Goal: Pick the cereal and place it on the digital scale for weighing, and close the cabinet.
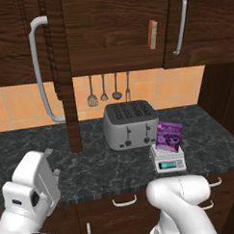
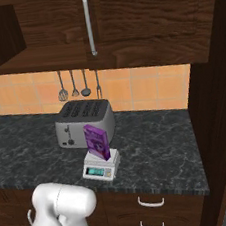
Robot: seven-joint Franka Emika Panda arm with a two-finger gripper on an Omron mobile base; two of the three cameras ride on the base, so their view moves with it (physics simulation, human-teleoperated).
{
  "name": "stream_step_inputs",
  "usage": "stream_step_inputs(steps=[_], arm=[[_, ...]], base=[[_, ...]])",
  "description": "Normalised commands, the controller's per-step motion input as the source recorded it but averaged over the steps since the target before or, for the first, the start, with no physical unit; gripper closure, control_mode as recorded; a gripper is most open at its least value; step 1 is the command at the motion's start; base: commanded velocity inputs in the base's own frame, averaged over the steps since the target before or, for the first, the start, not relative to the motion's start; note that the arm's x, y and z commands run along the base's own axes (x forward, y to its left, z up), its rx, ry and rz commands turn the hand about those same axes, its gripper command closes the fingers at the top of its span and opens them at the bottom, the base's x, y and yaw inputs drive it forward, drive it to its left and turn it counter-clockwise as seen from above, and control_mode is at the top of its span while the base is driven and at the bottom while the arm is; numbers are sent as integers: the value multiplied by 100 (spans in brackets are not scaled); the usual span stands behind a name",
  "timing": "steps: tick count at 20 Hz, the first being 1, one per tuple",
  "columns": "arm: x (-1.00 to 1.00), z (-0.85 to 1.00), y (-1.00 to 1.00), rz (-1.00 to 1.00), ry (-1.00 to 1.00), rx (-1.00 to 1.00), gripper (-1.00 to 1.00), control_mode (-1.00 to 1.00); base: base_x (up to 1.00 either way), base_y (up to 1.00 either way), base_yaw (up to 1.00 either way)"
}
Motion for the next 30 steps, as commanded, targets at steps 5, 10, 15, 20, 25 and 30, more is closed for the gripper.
stream_step_inputs(steps=[5, 10, 15, 20, 25, 30], arm=[[91, 75, -8, -30, -32, 1, -100, -100], [80, 95, -24, -30, -24, 6, -100, -100], [54, 100, -96, -19, -16, 18, -100, -100], [70, 87, -100, -11, -5, 27, -100, -100], [100, 13, -100, 8, 10, 26, -100, -100], [100, -2, -100, 36, 1, 18, -100, -100]], base=[[0, 0, 0], [0, 0, 0], [0, 0, 0], [0, 0, 0], [0, 0, 0], [0, 0, 0]])
